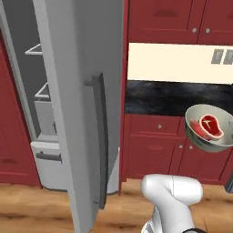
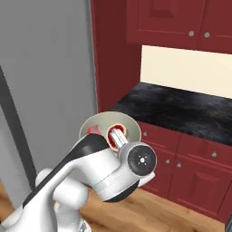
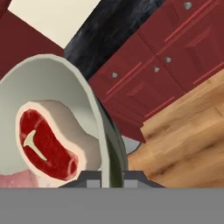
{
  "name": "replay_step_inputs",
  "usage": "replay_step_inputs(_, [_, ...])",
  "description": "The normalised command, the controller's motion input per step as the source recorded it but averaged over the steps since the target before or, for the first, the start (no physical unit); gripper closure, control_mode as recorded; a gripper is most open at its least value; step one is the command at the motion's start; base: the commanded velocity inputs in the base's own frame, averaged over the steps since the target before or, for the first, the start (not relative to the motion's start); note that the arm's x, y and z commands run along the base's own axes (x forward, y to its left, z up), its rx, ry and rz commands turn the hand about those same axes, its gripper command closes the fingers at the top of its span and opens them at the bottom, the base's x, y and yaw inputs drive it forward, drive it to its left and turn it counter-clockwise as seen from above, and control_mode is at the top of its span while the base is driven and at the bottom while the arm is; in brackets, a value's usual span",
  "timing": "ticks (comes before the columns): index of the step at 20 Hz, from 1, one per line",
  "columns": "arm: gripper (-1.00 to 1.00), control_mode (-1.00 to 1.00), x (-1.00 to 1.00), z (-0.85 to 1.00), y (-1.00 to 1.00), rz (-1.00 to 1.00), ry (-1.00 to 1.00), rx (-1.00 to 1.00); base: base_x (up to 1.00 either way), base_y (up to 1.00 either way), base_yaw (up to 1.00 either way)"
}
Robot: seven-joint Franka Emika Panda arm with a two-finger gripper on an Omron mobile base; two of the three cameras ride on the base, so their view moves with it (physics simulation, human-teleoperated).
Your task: Place the bowl with the onion and lime on the top shelf of the fridge. Place the bowl with the steaks on the second highest shelf of the fridge.
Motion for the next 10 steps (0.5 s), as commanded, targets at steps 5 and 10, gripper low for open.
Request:
replay_step_inputs(5, [1.00,1.00,0.00,0.00,0.00,0.00,0.00,0.00,-1.00,0.11,0.28])
replay_step_inputs(10, [1.00,1.00,0.00,0.00,0.00,0.00,0.00,0.00,-1.00,0.99,0.27])
